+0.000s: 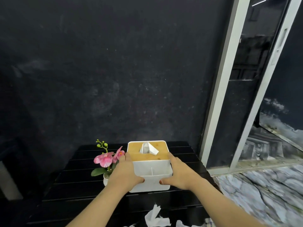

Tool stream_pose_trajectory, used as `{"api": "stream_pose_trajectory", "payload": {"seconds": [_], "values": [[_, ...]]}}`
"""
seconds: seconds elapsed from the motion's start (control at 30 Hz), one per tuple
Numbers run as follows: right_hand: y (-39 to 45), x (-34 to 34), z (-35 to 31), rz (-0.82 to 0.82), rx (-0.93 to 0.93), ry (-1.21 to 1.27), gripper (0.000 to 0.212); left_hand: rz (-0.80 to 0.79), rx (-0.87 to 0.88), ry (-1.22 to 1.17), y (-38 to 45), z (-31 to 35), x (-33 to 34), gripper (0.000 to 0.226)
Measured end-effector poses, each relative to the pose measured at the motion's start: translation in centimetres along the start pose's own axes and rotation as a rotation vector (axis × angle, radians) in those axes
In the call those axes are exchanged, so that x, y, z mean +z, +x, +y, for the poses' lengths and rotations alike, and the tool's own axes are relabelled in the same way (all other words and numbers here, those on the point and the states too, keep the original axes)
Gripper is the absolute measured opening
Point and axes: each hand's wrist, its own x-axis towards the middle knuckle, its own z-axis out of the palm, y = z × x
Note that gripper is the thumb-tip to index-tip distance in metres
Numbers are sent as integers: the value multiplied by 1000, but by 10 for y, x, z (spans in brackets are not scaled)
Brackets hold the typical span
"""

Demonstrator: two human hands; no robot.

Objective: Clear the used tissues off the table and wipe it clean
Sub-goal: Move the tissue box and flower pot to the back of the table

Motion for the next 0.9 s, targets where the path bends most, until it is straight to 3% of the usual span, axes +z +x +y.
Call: {"api": "stream_pose_trajectory", "payload": {"seconds": [0.4,0.57,0.9], "values": [[22,0,28,174,-11,62,81,69,100,-127,16,11,12,81],[32,-14,41,179,-3,65,77,84,152,-271,32,18,23,85],[66,-33,69,213,30,70,80,75,201,-327,80,34,43,83]]}}
